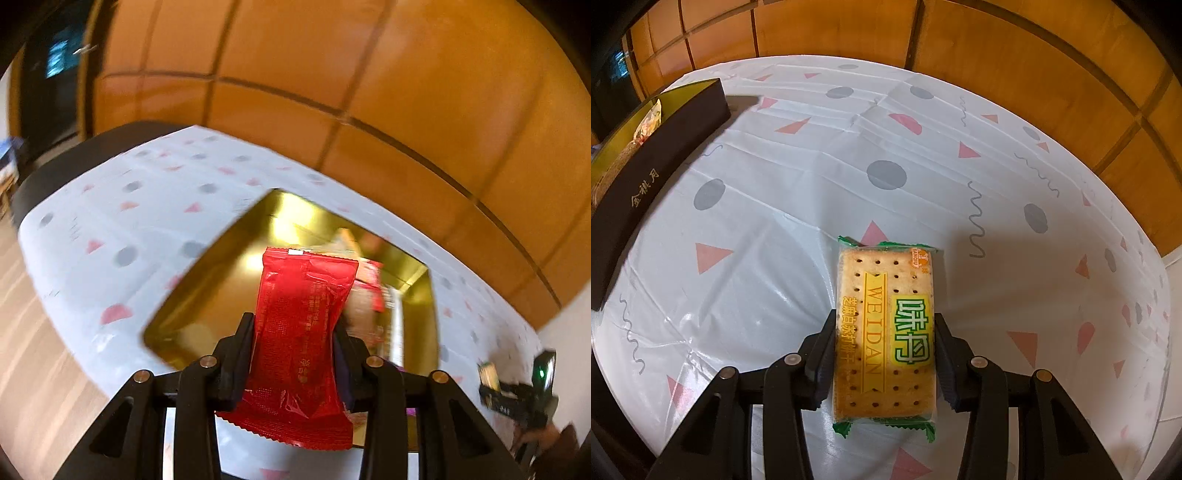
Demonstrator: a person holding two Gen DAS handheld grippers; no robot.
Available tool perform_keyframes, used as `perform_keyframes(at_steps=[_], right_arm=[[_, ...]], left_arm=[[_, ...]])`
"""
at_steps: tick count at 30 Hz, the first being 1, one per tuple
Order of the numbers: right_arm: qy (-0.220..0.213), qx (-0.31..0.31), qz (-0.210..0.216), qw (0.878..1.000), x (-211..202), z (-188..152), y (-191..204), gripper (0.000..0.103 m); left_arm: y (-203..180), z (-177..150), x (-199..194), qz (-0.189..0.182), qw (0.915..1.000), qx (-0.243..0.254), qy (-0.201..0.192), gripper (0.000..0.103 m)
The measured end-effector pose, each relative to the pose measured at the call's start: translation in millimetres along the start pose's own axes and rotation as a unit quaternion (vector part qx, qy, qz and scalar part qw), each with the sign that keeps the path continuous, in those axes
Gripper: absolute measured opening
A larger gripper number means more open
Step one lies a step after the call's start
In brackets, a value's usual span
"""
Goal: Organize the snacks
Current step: 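Drop the red packet into the tin with left gripper while right gripper holds crackers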
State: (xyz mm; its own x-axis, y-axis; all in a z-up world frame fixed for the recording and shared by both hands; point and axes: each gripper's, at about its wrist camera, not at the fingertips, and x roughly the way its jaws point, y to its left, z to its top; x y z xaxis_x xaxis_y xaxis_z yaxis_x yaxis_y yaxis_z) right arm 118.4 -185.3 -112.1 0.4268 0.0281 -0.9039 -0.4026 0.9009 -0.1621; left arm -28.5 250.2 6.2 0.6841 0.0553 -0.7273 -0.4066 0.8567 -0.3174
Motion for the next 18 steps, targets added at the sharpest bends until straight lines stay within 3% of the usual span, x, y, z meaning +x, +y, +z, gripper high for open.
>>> perform_keyframes(at_steps=[4, 10, 12, 14, 18], right_arm=[[0.0, -0.001, 0.0, 1.0, 0.6, 0.4, -0.8, 0.047], [0.0, 0.001, 0.0, 1.0, 0.7, 0.8, -0.6, 0.047], [0.0, 0.001, 0.0, 1.0, 0.6, 0.6, 0.1, 0.047], [0.0, 0.002, 0.0, 1.0, 0.9, 1.1, 0.1, 0.047], [0.0, 0.002, -0.001, 1.0, 0.6, 0.5, 0.3, 0.047]], left_arm=[[10.6, 0.8, 7.0, -0.004, 0.9996, -0.026, 0.011, 0.038], [-19.8, -4.5, 24.5, -0.04, 0.9983, -0.014, 0.041, 0.039], [-35.6, -9.6, 24.3, -0.066, 0.9966, 0.008, 0.048, 0.039], [-53.3, -16.9, 24.6, -0.054, 0.9961, 0.05, 0.048, 0.039], [-55.3, -24.1, 50.0, 0.004, 0.9937, 0.063, 0.093, 0.04]])
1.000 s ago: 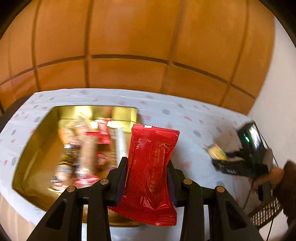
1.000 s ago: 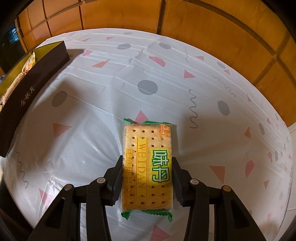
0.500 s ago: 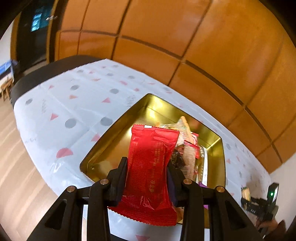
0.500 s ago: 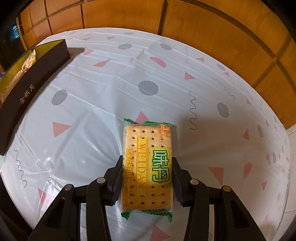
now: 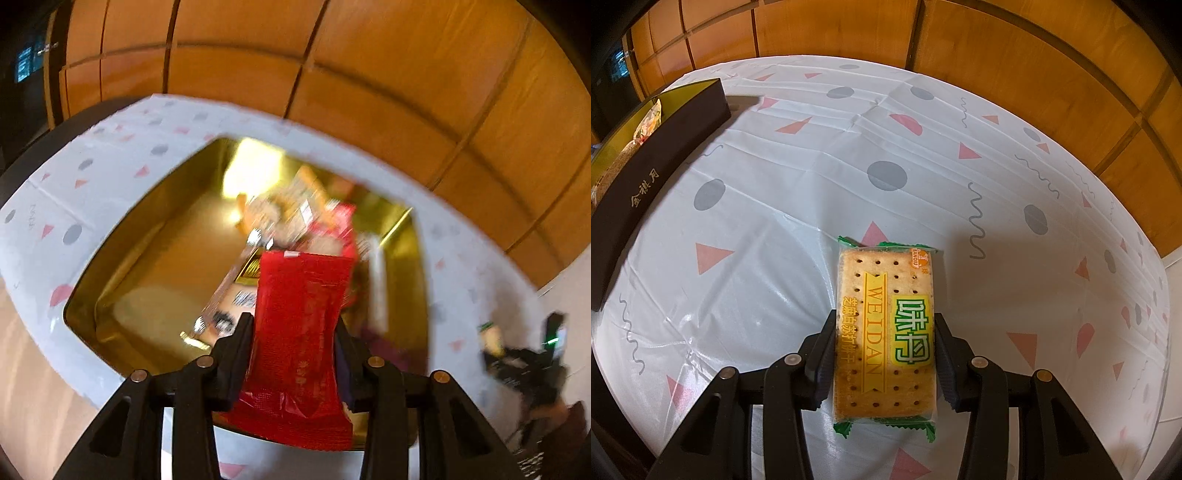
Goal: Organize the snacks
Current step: 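Drop the red packet into the tin with left gripper while right gripper holds crackers, then carry the Weidan cracker pack into the tin and release it with the right gripper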
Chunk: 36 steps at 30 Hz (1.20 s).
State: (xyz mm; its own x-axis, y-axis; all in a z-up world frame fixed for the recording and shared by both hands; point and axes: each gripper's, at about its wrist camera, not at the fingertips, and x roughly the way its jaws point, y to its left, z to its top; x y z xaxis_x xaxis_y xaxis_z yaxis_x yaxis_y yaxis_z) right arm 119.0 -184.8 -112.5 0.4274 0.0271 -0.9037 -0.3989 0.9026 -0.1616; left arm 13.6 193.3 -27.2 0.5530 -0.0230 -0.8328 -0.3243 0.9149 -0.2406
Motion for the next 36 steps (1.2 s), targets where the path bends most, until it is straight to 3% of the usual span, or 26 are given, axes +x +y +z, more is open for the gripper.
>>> perform_keyframes(at_steps=[3, 9, 18, 30, 36], right_arm=[[0.0, -0.001, -0.001, 1.0, 0.3, 0.4, -0.4, 0.047], [0.0, -0.001, -0.002, 1.0, 1.2, 1.2, -0.7, 0.048], [0.001, -0.001, -0.007, 1.0, 0.3, 0.5, 0.1, 0.047], [0.023, 0.02, -0.03, 0.999, -2.1, 3.0, 1.5, 0.049], [0.027, 0.061, -0.032, 0.997, -5.9, -6.1, -5.7, 0.058]], left_arm=[[3.8, -4.2, 6.7, 0.019, 0.9997, -0.001, 0.017, 0.04], [-0.6, -9.6, -2.8, 0.013, 0.9998, 0.013, -0.006, 0.04], [-10.9, -5.8, 23.9, 0.062, 0.9971, 0.045, -0.001, 0.04], [-18.1, -15.9, -12.1, 0.042, 0.9957, 0.056, -0.061, 0.04], [-17.7, -20.1, -25.5, 0.033, 0.9946, 0.059, -0.079, 0.041]])
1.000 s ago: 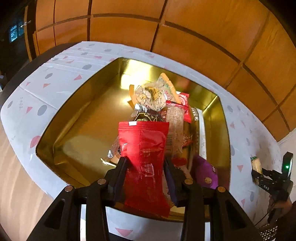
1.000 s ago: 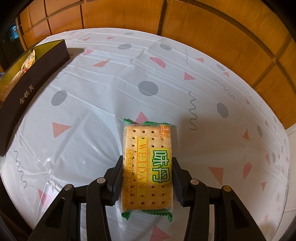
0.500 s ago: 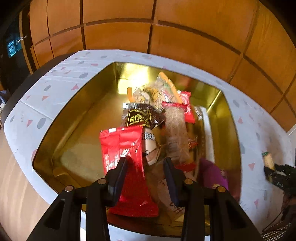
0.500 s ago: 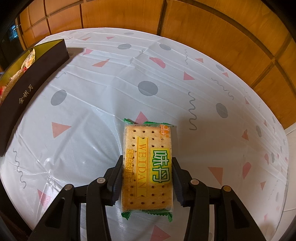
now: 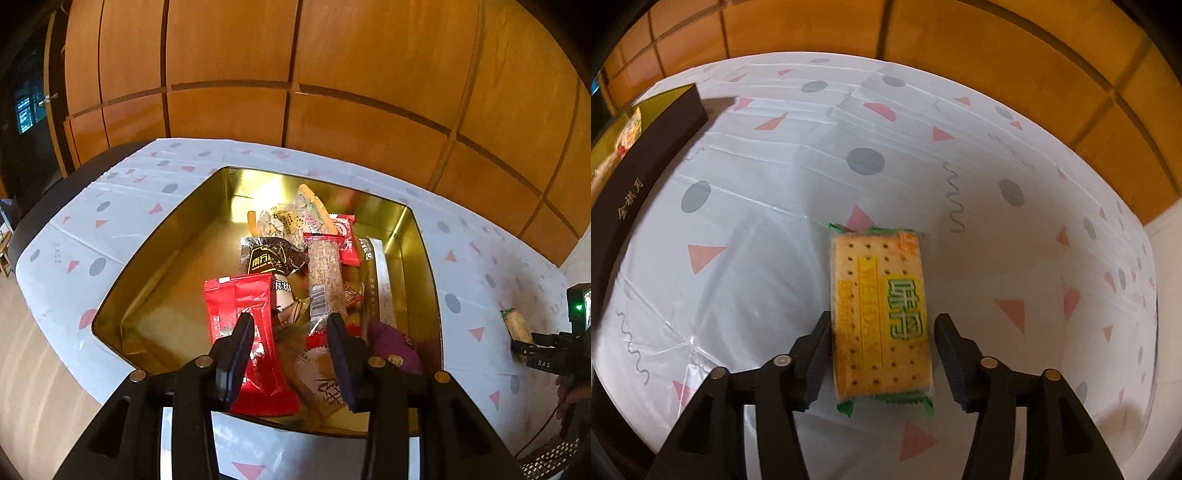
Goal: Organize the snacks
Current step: 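Carry the Weidan cracker pack into the tin and release it with the right gripper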
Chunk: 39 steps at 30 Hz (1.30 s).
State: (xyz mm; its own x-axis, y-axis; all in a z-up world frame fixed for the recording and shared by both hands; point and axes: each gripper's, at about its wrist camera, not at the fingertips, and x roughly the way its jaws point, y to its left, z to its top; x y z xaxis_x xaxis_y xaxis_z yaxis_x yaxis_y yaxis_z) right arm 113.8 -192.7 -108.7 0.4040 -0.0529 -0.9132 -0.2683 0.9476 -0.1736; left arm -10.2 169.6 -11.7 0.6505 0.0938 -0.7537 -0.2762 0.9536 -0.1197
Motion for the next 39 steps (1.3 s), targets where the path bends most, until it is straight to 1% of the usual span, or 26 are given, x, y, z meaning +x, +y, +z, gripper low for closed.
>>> perform_keyframes(at_steps=[4, 5, 7, 11, 15, 17, 22, 23, 26, 28, 30, 32, 34, 39], right_arm=[[-0.008, 0.018, 0.002, 1.0, -3.0, -8.6, -1.8, 0.057], [-0.01, 0.019, 0.001, 1.0, -3.8, -10.6, -0.5, 0.055], [-0.013, 0.021, 0.011, 1.0, -5.9, -13.8, 3.0, 0.047], [-0.02, 0.015, -0.007, 1.0, -8.7, -18.7, 12.4, 0.047], [-0.017, 0.049, 0.009, 0.999, -11.1, -22.6, 9.2, 0.047], [-0.015, 0.069, 0.026, 0.997, -12.9, -25.4, 9.0, 0.047], [-0.019, 0.081, 0.047, 0.995, -15.8, -28.8, 19.1, 0.047], [-0.018, 0.088, 0.056, 0.994, -16.4, -28.4, 20.7, 0.047], [-0.015, 0.109, 0.116, 0.987, -18.7, -23.9, 28.3, 0.047], [-0.012, 0.112, 0.134, 0.985, -19.5, -20.0, 35.3, 0.047], [-0.014, 0.12, 0.168, 0.978, -24.4, -13.8, 43.9, 0.047], [-0.026, 0.111, 0.186, 0.976, -35.5, -5.6, 56.7, 0.047], [-0.038, 0.1, 0.194, 0.975, -47.1, 3.2, 69.4, 0.047], [-0.076, 0.057, 0.223, 0.97, -84.0, 38.4, 113.4, 0.047]], left_arm=[[1.0, -3.0, -3.2, -0.004, 1.0, -0.001, -0.001, 0.041], [0.8, -3.5, -3.3, -0.003, 1.0, 0.0, -0.001, 0.041], [1.0, -4.3, -2.8, -0.002, 1.0, -0.001, -0.002, 0.041], [2.4, -5.6, -2.8, 0.0, 1.0, -0.001, -0.003, 0.041], [3.6, -6.9, -1.8, 0.007, 1.0, 0.0, -0.002, 0.041], [5.7, -8.0, -1.9, 0.007, 1.0, -0.001, -0.001, 0.041], [10.4, -9.7, -8.1, -0.004, 0.9998, -0.009, -0.017, 0.042], [12.3, -9.2, -9.3, -0.005, 0.9997, -0.012, -0.02, 0.042], [19.9, -7.9, -11.3, -0.002, 0.9994, -0.024, -0.026, 0.042], [25.1, -7.7, -12.9, 0.001, 0.9991, -0.031, -0.029, 0.042], [30.3, -7.4, -15.5, 0.004, 0.9988, -0.036, -0.034, 0.042], [34.5, -7.7, -16.9, 0.006, 0.9985, -0.038, -0.04, 0.042], [37.4, -7.9, -16.4, 0.008, 0.9982, -0.044, -0.039, 0.042], [37.7, -8.3, -17.5, 0.006, 0.9979, -0.047, -0.044, 0.042]])
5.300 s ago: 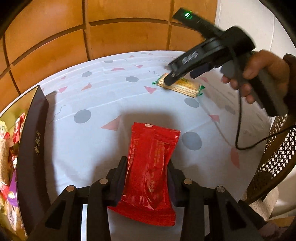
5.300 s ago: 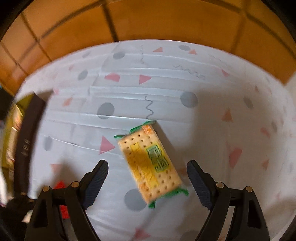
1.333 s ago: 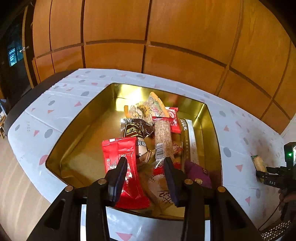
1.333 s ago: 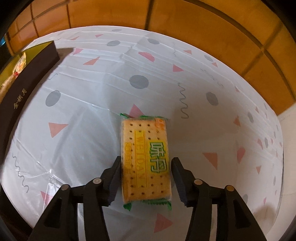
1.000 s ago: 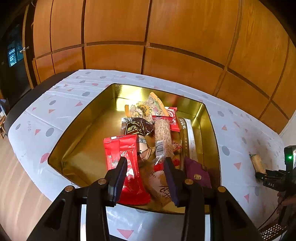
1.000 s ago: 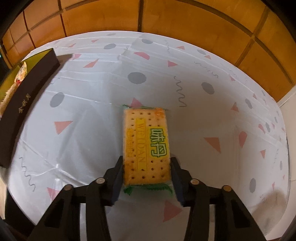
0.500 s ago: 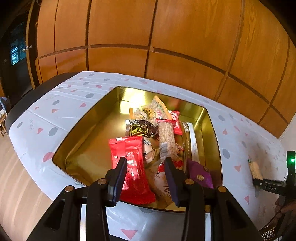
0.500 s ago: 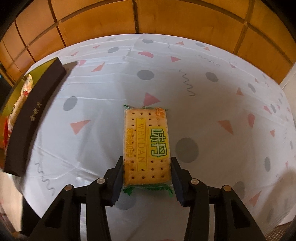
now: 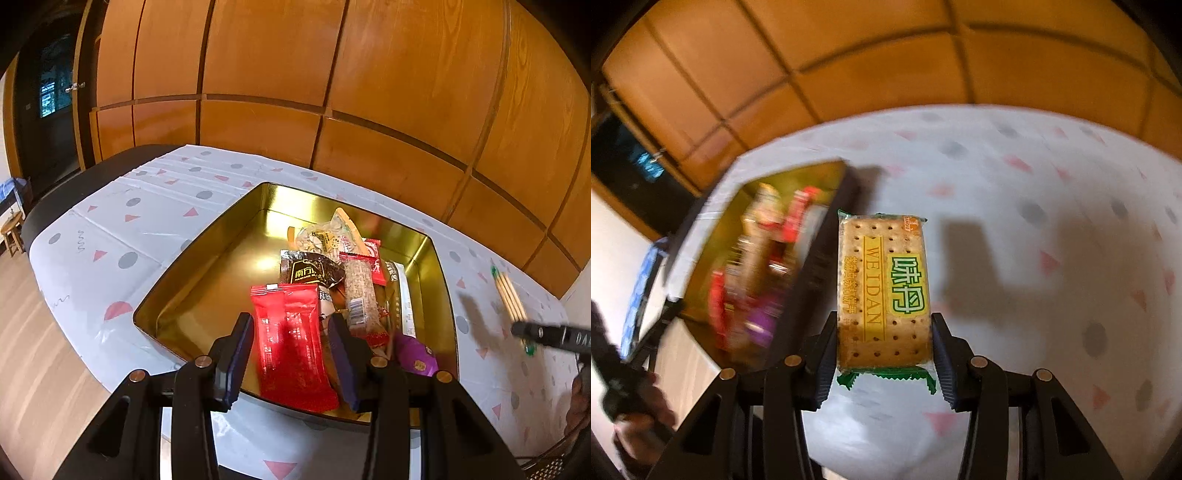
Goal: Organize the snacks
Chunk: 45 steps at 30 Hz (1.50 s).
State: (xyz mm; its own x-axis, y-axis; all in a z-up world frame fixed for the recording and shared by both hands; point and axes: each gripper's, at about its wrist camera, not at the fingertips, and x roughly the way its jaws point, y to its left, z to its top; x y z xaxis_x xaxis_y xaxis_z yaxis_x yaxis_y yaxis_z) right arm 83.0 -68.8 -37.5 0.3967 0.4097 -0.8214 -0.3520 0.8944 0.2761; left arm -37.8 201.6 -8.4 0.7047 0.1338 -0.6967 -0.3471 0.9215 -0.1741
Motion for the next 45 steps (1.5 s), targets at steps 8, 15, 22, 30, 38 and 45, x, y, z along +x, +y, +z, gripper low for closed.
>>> perform_keyframes(at_steps=[8, 15, 22, 30, 38, 45], right_arm=[[0.005, -0.071, 0.0, 0.997, 37.1, 49.3, 88.6, 0.047], [0.045, -0.107, -0.051, 0.992, 95.0, 62.7, 114.8, 0.048], [0.072, -0.151, -0.055, 0.984, 117.2, 45.4, 115.2, 0.048], [0.07, -0.166, -0.048, 0.982, 117.3, 42.9, 115.0, 0.05], [0.027, -0.191, -0.037, 0.981, 97.4, 27.4, 122.6, 0.049], [-0.032, -0.172, -0.046, 0.984, 62.3, 15.6, 114.2, 0.049]], left_arm=[[2.6, -0.9, -0.8, 0.0, 1.0, -0.001, 0.002, 0.042], [7.4, -2.9, 3.9, 0.002, 0.9999, -0.006, 0.009, 0.042], [10.2, -3.7, 8.3, 0.004, 0.9999, -0.008, 0.014, 0.042], [4.5, -2.6, 8.2, 0.009, 0.9998, 0.0, 0.018, 0.042], [-1.7, -1.2, 2.9, 0.013, 0.9997, 0.013, 0.013, 0.043], [-6.5, -1.0, -0.6, 0.017, 0.9996, 0.022, 0.011, 0.043]])
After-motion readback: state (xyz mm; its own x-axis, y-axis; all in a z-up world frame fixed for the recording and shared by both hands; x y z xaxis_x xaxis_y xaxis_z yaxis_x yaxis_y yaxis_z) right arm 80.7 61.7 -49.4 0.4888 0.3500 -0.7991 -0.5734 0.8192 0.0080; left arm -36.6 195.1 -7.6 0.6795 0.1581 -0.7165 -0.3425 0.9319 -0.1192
